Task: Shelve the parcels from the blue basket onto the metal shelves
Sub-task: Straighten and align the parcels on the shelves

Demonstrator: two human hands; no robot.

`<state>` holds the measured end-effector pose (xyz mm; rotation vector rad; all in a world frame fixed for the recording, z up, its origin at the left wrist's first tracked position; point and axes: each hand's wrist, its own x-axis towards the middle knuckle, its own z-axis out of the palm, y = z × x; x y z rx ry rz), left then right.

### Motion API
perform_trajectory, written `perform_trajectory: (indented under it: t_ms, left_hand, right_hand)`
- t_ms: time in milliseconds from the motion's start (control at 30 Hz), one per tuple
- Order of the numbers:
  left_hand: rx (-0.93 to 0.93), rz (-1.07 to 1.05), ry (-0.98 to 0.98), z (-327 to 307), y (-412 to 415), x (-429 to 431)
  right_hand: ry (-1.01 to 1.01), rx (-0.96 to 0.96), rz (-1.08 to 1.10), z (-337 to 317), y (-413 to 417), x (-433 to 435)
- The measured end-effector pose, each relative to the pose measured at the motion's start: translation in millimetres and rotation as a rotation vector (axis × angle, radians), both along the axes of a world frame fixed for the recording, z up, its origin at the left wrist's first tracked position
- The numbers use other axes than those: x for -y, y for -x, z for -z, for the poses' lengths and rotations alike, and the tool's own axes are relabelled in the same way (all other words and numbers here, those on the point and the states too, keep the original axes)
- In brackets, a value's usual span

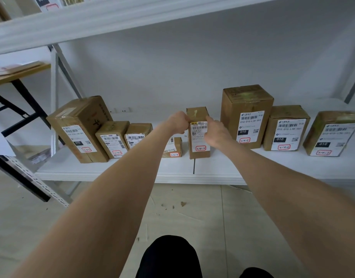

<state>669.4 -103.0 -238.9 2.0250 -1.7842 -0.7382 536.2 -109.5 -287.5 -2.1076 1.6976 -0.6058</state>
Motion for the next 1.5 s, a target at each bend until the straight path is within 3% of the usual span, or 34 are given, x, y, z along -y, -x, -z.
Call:
perform_trajectory:
  t_ms: [233,500,800,1200,1367,1500]
  left_hand:
    - [-0.044,0.01,0.017,-1.3,2.1,-0.1]
    - [0.108,-0.009,0.058,3.3,-10.5,4.3]
    - [0.105,-0.017,0.078,16.5,-17.7,14.8]
    - [0.348,-0.056,0.121,12.8,-15.8,25.0]
    - [0.384,-0.041,0.156,-1.2,3.0,27.9]
    - [0.422,-0.065,0.153,1.2,-3.1,23.9]
  right_hand:
    - [0.024,0.01,0.034,0.0,3.9,0.0]
    - [0.066,-0.04,-0.006,4.3,-13.3,2.7]
    - [0.091,-0.05,-0.041,10.1,-24.2,11.7]
    - [-0.008,-0.004,-0.074,3.9,-32.7,8.4]
    - [0.223,-0.132,0.05,-12.4,-13.2,5.1]
    - [0.389,-0.226,-0.097,-11.2,-14.8,-4.3]
